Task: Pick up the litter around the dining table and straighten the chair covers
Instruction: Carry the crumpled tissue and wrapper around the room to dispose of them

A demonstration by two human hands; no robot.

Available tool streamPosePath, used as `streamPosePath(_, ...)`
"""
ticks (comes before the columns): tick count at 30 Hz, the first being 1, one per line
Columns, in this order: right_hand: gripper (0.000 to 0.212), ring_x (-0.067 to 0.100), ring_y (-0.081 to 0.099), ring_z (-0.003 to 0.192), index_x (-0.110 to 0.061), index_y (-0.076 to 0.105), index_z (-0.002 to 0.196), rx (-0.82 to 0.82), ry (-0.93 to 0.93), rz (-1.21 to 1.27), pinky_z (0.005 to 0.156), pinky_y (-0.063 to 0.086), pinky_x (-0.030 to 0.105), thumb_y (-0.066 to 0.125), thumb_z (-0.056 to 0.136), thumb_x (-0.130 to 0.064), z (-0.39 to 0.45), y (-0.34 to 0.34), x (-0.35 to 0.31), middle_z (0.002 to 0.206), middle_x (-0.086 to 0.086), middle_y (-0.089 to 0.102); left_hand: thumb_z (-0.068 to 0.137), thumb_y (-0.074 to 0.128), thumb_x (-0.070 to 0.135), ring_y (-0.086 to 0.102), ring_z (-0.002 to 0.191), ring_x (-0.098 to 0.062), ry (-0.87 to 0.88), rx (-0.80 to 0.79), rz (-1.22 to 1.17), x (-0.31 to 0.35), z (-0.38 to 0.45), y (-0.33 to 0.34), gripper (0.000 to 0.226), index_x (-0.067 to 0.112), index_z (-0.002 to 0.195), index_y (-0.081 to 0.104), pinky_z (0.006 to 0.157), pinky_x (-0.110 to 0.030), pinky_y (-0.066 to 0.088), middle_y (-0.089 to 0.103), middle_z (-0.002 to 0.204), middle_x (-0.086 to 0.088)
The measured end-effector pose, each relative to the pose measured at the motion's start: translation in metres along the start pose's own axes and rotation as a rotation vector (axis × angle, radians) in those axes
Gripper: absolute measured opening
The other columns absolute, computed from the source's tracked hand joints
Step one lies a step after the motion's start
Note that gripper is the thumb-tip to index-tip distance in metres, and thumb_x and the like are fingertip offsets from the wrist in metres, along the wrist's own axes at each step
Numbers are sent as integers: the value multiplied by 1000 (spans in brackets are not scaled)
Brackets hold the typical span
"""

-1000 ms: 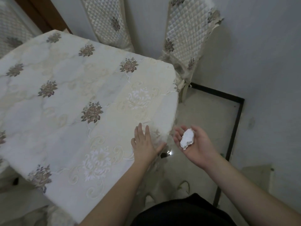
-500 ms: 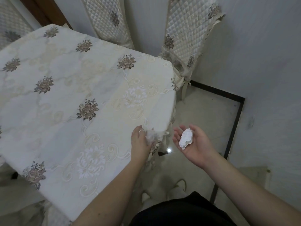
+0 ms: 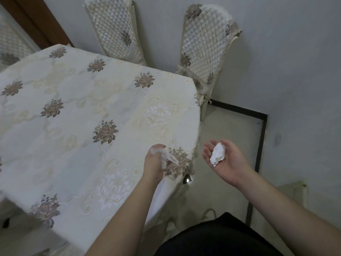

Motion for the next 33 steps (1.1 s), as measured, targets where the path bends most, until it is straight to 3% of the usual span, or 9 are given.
streamPosePath(4, 23, 22, 69, 67, -6, 59, 100, 37, -43, 9, 69, 58, 33, 47, 94, -25, -13, 7, 18, 82, 12, 70, 80, 54, 20, 48, 52, -21, -282, -180, -186, 8, -1, -11, 9, 12, 79, 58, 47, -24, 36, 52, 66, -6)
streamPosePath(9, 22, 22, 69, 65, -8, 57, 101, 61, -85, 49, 67, 58, 35, 47, 95, -26, -27, 10, 39, 79, 12, 71, 83, 56, 52, 64, 71, -28, -353, -333, -238, 22, -19, -10, 45, 11, 65, 54, 61, -30, 55, 59, 88, -16)
streamPosePath(11, 22, 23, 69, 66, -8, 58, 101, 80, -111, 77, 65, 60, 34, 47, 95, -26, -33, 8, 45, 82, 12, 69, 86, 56, 56, 65, 87, -31, -367, -244, -243, 23, -18, -13, 54, 2, 78, 56, 61, -33, 59, 53, 108, -17)
streamPosePath(14, 23, 22, 64, 77, -7, 59, 101, 106, -166, 108, 67, 59, 36, 48, 95, -26, -43, 1, 47, 91, 12, 64, 94, 48, 48, 62, 55, -25, -397, -250, -206, 22, -19, -10, 62, 8, 49, 36, 47, -25, 53, 49, 79, -13)
streamPosePath(16, 23, 22, 63, 81, -7, 60, 101, 118, -198, 132, 70, 58, 36, 49, 94, -26, -49, -6, 44, 93, 12, 64, 97, 48, 38, 66, 66, -27, -461, -300, -224, 19, -21, 0, 62, 10, 43, 35, 43, -24, 53, 59, 88, -20)
streamPosePath(18, 24, 22, 63, 82, -6, 61, 103, 134, -227, 153, 71, 58, 36, 49, 94, -26, -55, -14, 38, 94, 12, 65, 97, 48, 35, 66, 89, -30, -543, -378, -209, 14, -25, 14, 57, 3, 50, 51, 43, -25, 54, 66, 103, -24)
streamPosePath(23, 25, 22, 63, 83, -7, 62, 103, 157, -293, 224, 68, 60, 36, 50, 93, -27, -64, -37, 11, 97, 12, 65, 95, 53, 39, 44, 32, -12, -431, -354, 59, 0, -29, 45, 33, 10, 80, 51, 31, -16, 33, 50, 50, -4)
streamPosePath(28, 26, 23, 66, 81, -7, 62, 103, 185, -329, 253, 67, 60, 37, 50, 93, -28, -65, -67, -19, 101, 12, 65, 88, 56, 57, 17, 35, -11, -385, -388, 183, -23, -19, 81, 47, 18, 64, 45, 41, -20, 13, 22, 44, 4)
streamPosePath(33, 27, 22, 70, 77, -8, 62, 105, 180, -343, 324, 66, 59, 36, 51, 92, -29, -63, -98, -54, 89, 10, 71, 83, 67, 53, 25, 47, -10, -342, -539, 275, -36, -16, 131, 67, 9, 130, 45, 44, -23, 25, 30, 59, 3)
Point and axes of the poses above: each hand's wrist, its own z-axis towards the middle knuckle, its own y-axis out of the palm, x = y × z, the point moved 4 cm from there along z, towards the middle knuckle
